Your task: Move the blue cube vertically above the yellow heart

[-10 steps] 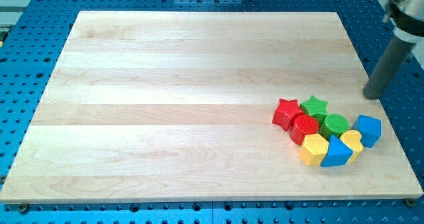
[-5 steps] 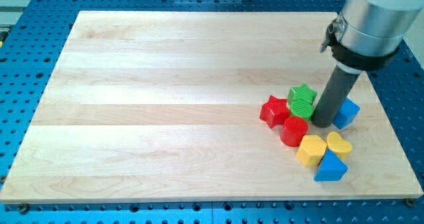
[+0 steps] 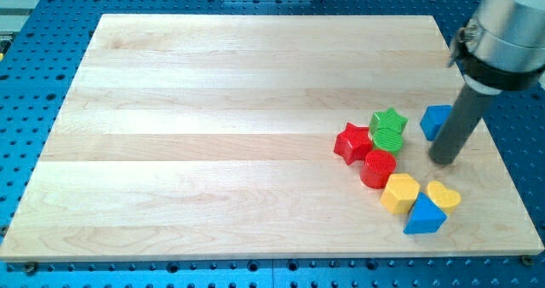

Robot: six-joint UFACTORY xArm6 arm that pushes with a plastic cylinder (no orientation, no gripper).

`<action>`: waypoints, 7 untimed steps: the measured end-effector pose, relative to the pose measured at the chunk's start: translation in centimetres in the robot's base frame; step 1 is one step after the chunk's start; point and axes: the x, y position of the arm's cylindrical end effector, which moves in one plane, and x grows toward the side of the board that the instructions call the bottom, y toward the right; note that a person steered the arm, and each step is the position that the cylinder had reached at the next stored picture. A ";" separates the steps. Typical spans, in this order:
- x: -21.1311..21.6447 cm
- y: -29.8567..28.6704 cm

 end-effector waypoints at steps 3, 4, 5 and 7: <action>-4.4 -3.6; -5.1 -0.8; -8.8 -0.8; -5.3 3.8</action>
